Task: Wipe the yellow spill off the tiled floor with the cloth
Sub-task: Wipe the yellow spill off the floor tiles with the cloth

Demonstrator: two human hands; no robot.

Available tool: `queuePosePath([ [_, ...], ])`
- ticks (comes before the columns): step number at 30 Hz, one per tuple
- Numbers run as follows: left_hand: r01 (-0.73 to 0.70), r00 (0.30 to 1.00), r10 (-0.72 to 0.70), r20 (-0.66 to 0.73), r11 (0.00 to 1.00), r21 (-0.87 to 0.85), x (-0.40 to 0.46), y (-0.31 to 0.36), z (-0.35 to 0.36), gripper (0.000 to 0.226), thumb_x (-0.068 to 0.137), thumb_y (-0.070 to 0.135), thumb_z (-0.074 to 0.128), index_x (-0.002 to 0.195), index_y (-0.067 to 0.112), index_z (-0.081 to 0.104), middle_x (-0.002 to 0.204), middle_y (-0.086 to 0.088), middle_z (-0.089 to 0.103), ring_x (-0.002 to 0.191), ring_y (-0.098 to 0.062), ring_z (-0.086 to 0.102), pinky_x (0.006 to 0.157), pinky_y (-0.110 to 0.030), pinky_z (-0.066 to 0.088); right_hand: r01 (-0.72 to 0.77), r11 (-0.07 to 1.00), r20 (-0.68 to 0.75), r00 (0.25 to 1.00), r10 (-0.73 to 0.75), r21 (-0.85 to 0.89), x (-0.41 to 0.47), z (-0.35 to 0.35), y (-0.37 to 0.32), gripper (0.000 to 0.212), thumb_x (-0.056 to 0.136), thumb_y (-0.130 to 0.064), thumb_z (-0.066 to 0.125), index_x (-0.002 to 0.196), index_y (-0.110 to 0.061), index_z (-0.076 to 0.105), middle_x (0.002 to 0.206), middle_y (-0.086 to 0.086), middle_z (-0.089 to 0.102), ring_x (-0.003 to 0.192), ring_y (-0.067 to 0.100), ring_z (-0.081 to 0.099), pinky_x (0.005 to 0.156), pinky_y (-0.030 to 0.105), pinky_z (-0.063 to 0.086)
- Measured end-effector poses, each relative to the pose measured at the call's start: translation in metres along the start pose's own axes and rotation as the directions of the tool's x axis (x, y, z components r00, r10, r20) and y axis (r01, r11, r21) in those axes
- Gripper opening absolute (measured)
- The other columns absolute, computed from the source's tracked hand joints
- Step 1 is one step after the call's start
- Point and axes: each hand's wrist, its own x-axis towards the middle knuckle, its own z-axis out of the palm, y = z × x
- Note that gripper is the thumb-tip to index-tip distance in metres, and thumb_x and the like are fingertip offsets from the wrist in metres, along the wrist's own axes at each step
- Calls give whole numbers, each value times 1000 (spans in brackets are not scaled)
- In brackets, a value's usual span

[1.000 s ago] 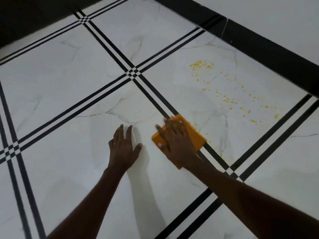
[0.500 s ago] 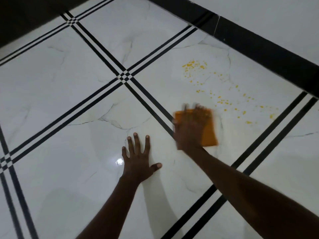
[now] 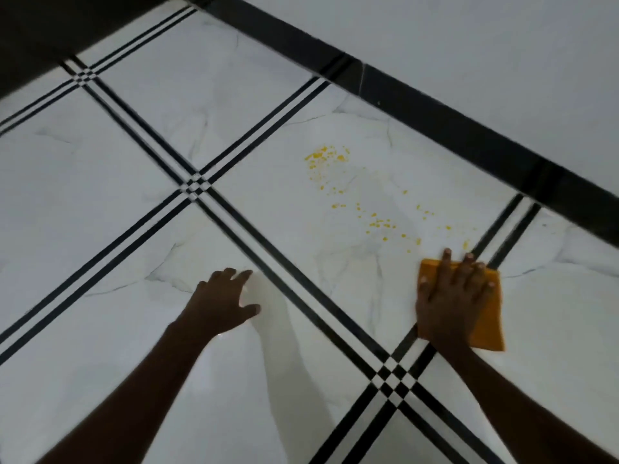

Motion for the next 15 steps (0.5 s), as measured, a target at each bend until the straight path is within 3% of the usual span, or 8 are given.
queuePosePath([
  [4,-66,998,64,-29,997,-44,31,20,-28,93,88,63,62,161,26,19,165,-8,25,151,-27,24,118,-46,29,-68,998,19,998,68,-8,35,6,-43,76,96,-49,36,163,-18,17,167,28,17,154,49,13,122,68,9],
  [8,-119,982,103,-158,988,-96,65,27,-31,99,85,63,66,161,22,18,166,-14,19,153,-31,18,119,-52,28,131,991,-2,991,-131,21,97,14,-120,78,94,-50,34,163,-19,20,167,27,18,155,49,12,122,68,6],
  [12,-108,980,93,-175,991,-78,97,59,-9,118,73,89,45,162,28,-3,169,-13,-3,156,-31,2,120,-55,18,332,943,-22,943,-331,34,114,24,-186,76,95,-51,35,163,-22,22,169,23,19,156,46,12,124,65,4],
  [15,-91,977,89,-194,996,-2,105,71,16,129,55,100,18,160,31,-12,168,-16,-14,156,-35,-4,119,-55,15,489,871,-12,872,-489,38,82,25,-132,72,98,-50,36,164,-28,16,172,13,15,159,37,7,126,61,7],
])
